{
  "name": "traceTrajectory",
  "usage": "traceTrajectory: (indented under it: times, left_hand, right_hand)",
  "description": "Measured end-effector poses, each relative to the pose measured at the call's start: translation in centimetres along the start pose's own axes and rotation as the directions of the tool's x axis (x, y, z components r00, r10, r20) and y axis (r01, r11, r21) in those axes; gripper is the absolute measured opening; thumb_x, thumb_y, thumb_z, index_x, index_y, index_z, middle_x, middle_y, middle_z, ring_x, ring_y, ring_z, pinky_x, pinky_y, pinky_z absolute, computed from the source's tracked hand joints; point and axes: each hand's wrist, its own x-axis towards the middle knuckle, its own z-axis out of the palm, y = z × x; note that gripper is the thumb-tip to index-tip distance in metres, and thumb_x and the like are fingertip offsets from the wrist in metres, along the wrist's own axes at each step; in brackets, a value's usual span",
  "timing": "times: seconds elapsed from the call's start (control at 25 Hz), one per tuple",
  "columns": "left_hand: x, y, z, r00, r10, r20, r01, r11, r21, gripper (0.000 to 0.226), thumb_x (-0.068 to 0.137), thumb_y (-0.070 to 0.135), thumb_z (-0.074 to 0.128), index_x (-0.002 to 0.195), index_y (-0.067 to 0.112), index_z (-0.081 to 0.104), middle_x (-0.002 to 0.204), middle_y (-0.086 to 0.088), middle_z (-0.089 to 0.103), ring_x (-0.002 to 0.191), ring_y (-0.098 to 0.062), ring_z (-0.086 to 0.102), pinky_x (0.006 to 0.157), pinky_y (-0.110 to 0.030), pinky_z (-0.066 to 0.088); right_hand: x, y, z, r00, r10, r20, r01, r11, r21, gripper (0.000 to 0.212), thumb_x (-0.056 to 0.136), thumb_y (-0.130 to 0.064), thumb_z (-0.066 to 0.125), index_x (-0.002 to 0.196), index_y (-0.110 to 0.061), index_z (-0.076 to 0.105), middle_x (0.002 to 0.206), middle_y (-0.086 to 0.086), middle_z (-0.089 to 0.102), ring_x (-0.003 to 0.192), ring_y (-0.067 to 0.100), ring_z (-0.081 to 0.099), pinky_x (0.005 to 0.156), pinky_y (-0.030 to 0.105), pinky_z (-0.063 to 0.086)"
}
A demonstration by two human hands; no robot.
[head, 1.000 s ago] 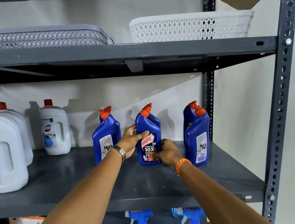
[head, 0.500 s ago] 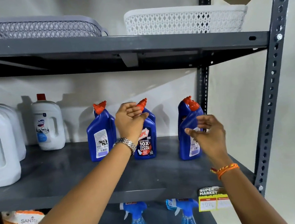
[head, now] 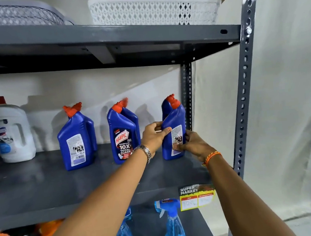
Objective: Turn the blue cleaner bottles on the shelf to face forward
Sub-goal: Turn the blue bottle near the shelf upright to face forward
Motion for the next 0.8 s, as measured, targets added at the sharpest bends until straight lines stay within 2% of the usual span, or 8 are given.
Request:
traceTrajectory:
  times: [0.12, 0.2, 0.28, 0.48, 0.56, 0.64, 0.72, 0.8]
  left_hand:
    - [0.0, 0.1, -0.5, 0.999, -0.014, 0.033, 0.016, 0.998, -0.061, 0.032, 0.089, 0.010, 0.068, 0.120, 0.002, 0.064, 0.119, -0.020, 0.072, 0.109, -0.032, 0.070, 0.088, -0.036, 0.059]
    - [0.2, 1.0, -1.0, 0.998, 0.011, 0.054, -0.006, 0.996, -0.086, 0.032, 0.092, 0.010, 0.065, 0.122, -0.001, 0.063, 0.118, -0.020, 0.072, 0.106, -0.031, 0.071, 0.084, -0.031, 0.060]
    - [0.5, 2.8, -1.5, 0.997, 0.043, 0.059, -0.037, 0.994, -0.107, 0.029, 0.094, 0.010, 0.062, 0.121, -0.001, 0.063, 0.111, -0.018, 0.072, 0.099, -0.027, 0.070, 0.081, -0.027, 0.060]
    - [1.6, 6.2, -2.4, 0.995, 0.081, 0.066, -0.079, 0.997, -0.024, 0.032, 0.097, 0.017, 0.058, 0.125, 0.001, 0.060, 0.119, -0.019, 0.069, 0.111, -0.031, 0.068, 0.095, -0.040, 0.057]
    - [1.8, 6.9, -2.4, 0.989, 0.145, 0.043, -0.150, 0.971, 0.185, 0.038, 0.098, 0.025, 0.055, 0.134, 0.011, 0.054, 0.124, -0.012, 0.067, 0.114, -0.029, 0.067, 0.098, -0.044, 0.056]
    - [1.7, 7.7, -2.1, 0.982, 0.178, 0.056, -0.187, 0.927, 0.325, 0.056, 0.090, 0.048, 0.058, 0.140, 0.027, 0.048, 0.127, -0.002, 0.065, 0.111, -0.022, 0.067, 0.097, -0.043, 0.056]
    - [1.4, 8.6, -1.3, 0.991, 0.130, 0.028, -0.132, 0.933, 0.336, 0.076, 0.067, 0.074, 0.062, 0.132, 0.038, 0.051, 0.124, -0.001, 0.065, 0.102, -0.020, 0.069, 0.092, -0.042, 0.057]
    - [1.1, 9.1, -0.3, 0.994, 0.081, -0.068, -0.057, 0.955, 0.291, 0.081, 0.052, 0.082, 0.068, 0.116, 0.036, 0.053, 0.115, -0.002, 0.064, 0.095, -0.023, 0.069, 0.087, -0.042, 0.058]
  right_hand:
    - [0.2, 0.6, -0.1, 0.999, -0.012, 0.031, 0.013, 0.999, -0.042, 0.067, 0.072, 0.006, 0.084, 0.132, 0.001, 0.056, 0.111, 0.007, 0.075, 0.100, 0.020, 0.074, 0.084, 0.031, 0.063]
    - [0.2, -0.4, 0.0, 0.999, -0.043, 0.024, 0.044, 0.997, -0.060, 0.063, 0.074, 0.001, 0.084, 0.131, -0.004, 0.058, 0.113, 0.007, 0.075, 0.104, 0.023, 0.074, 0.082, 0.029, 0.063]
    - [0.0, -2.0, 0.1, 0.997, -0.077, 0.018, 0.077, 0.997, -0.013, 0.054, 0.078, -0.004, 0.083, 0.126, -0.011, 0.060, 0.118, 0.008, 0.074, 0.110, 0.029, 0.073, 0.082, 0.040, 0.064]
    - [-0.4, -4.6, 0.9, 0.992, -0.117, -0.042, 0.123, 0.968, 0.217, 0.042, 0.078, -0.003, 0.083, 0.113, -0.017, 0.063, 0.120, 0.011, 0.074, 0.097, 0.029, 0.077, 0.079, 0.061, 0.062]
    - [-0.4, -4.6, 1.7, 0.972, -0.148, -0.185, 0.177, 0.972, 0.156, 0.052, 0.069, -0.012, 0.091, 0.114, -0.014, 0.066, 0.117, 0.014, 0.075, 0.094, 0.029, 0.078, 0.077, 0.058, 0.064]
    - [-0.7, -4.6, 2.9, 0.903, -0.227, -0.366, 0.224, 0.973, -0.050, 0.058, 0.059, -0.023, 0.096, 0.109, -0.014, 0.068, 0.107, 0.009, 0.076, 0.092, 0.026, 0.076, 0.080, 0.047, 0.065]
    - [-1.4, -4.6, 4.1, 0.814, -0.327, -0.481, 0.245, 0.943, -0.226, 0.051, 0.059, -0.023, 0.095, 0.100, -0.018, 0.065, 0.097, 0.002, 0.073, 0.091, 0.024, 0.070, 0.083, 0.038, 0.060]
    - [-2.5, -4.7, 5.3, 0.778, -0.407, -0.479, 0.296, 0.909, -0.292, 0.050, 0.061, -0.016, 0.091, 0.099, -0.025, 0.059, 0.093, -0.003, 0.068, 0.085, 0.021, 0.066, 0.080, 0.031, 0.056]
